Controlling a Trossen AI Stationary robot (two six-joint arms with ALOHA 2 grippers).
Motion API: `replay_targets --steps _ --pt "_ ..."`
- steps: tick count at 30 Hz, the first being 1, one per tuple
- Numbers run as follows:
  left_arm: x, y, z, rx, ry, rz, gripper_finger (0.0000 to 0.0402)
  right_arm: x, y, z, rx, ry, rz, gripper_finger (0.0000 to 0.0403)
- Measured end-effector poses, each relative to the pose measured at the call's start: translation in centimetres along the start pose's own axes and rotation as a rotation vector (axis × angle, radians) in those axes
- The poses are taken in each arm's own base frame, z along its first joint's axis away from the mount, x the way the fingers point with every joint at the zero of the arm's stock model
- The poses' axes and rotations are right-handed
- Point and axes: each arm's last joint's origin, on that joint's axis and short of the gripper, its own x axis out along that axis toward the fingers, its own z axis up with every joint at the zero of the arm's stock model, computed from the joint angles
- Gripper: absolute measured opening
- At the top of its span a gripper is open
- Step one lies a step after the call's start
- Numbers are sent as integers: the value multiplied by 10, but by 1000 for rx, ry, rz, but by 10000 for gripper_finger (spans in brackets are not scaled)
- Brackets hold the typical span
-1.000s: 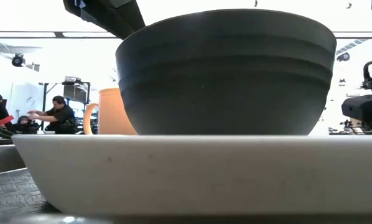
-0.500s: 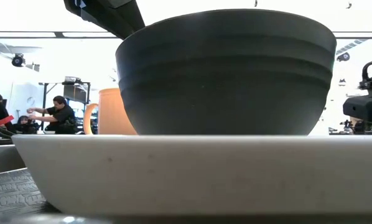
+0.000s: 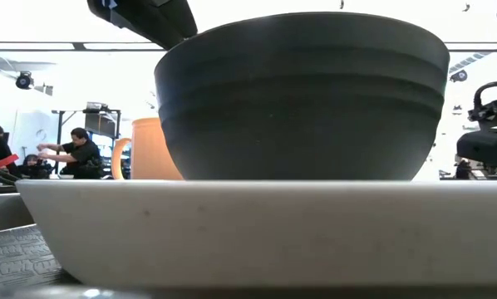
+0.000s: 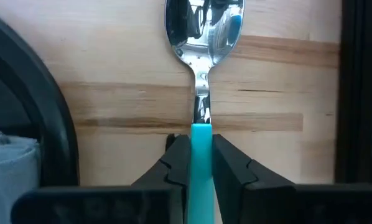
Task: Set up tray
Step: Put the green spoon beside the green knife on the gray napkin
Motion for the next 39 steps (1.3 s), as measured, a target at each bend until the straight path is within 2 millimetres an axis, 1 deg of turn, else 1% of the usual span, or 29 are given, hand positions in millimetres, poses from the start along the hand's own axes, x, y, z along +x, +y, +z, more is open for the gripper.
replay_targets --steps 3,6,8,13,19,22,27,32,34,36,39 --pt "0 0 0 -3 -2 -3 141 -6 4 -2 -48 17 14 36" --pt "0 -1 1 -7 -6 -8 141 -21 14 -9 -93 75 80 36" --pt "0 -1 1 -8 -6 -8 141 -32 18 -11 -112 83 108 37" --pt "0 -1 1 -26 -11 -13 141 -60 27 -21 -92 88 228 37" --pt "0 -1 1 -26 -10 -13 141 -79 36 -33 -113 141 328 38" --pt "0 -1 1 -26 -10 -13 141 -80 37 -35 -92 141 320 38" --pt "0 -1 1 -26 -9 -13 141 -76 40 -37 -108 116 280 38" --pt "0 -2 1 -26 3 -23 141 -65 35 -35 -82 53 150 38" --pt "0 -2 1 -26 3 -23 141 -62 34 -35 -84 39 127 38" --pt "0 -2 0 -26 4 -24 141 -63 36 -36 -83 54 147 38" --pt "-1 -2 0 -24 5 -26 141 -75 45 -41 -75 91 246 38"
